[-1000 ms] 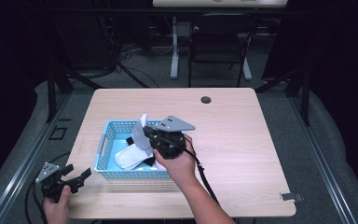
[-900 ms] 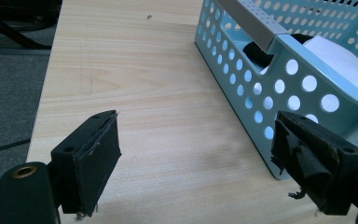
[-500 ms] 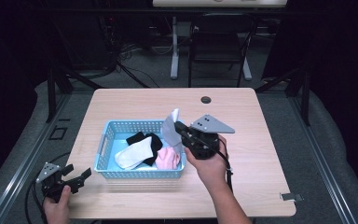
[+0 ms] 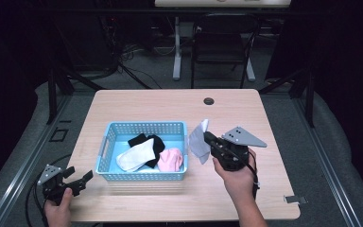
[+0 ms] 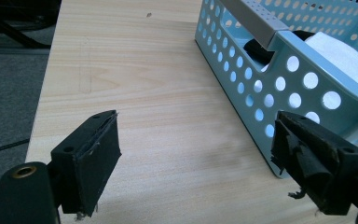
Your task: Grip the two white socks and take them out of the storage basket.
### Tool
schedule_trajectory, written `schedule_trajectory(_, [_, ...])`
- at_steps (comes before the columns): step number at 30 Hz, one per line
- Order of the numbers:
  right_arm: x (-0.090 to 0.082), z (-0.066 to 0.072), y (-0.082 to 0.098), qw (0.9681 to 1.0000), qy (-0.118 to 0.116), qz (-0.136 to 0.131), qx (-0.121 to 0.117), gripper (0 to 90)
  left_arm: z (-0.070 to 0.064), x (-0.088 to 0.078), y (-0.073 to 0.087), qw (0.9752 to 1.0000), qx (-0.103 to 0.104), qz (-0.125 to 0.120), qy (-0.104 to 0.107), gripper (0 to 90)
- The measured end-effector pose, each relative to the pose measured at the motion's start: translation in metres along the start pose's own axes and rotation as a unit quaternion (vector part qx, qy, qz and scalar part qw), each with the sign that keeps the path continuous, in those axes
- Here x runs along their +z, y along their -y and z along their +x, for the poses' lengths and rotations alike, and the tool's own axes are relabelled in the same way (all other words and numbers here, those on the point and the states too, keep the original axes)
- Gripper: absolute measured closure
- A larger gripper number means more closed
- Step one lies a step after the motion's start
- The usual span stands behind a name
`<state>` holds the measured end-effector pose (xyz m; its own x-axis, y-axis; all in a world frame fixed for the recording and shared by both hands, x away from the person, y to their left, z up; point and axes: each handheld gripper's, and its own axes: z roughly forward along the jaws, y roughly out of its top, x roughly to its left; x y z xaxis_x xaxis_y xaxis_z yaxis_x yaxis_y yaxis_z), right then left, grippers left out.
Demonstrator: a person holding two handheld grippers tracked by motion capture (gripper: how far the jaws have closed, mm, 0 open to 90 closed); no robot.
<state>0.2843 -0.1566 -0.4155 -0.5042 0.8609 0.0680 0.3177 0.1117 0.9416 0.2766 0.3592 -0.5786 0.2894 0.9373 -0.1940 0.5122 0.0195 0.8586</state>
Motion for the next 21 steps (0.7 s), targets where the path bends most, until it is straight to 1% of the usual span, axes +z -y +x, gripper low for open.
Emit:
schedule_trajectory(5, [0.002,-0.011,0.016,0.9997,0.011,0.013,0.017,88.2,0.0,0.0,0.0,1.0,-0.002,-0.003,-0.001,15.3])
schedule_trajectory(11, [0.01,-0.022,0.036,0.9986,0.023,0.038,0.027,88.1,0.0,0.0,0.0,1.0,-0.001,0.0,-0.001,15.3])
schedule_trajectory(12, [0.012,-0.024,0.04,0.9985,0.026,0.039,0.029,88.2,0.0,0.0,0.0,1.0,-0.001,-0.001,-0.001,15.3])
schedule_trajectory(13, [0.014,-0.027,0.044,0.9983,0.028,0.041,0.03,88.2,0.0,0.0,0.0,1.0,-0.001,-0.001,-0.001,15.3])
schedule_trajectory(17, [0.019,-0.04,0.06,0.9975,0.025,0.045,0.049,88.1,0.0,0.0,0.0,1.0,-0.001,-0.003,-0.002,15.3])
schedule_trajectory(21, [0.021,-0.054,0.074,0.9955,0.04,0.062,0.059,88.1,0.0,0.0,0.0,1.0,0.0,0.001,-0.001,15.3])
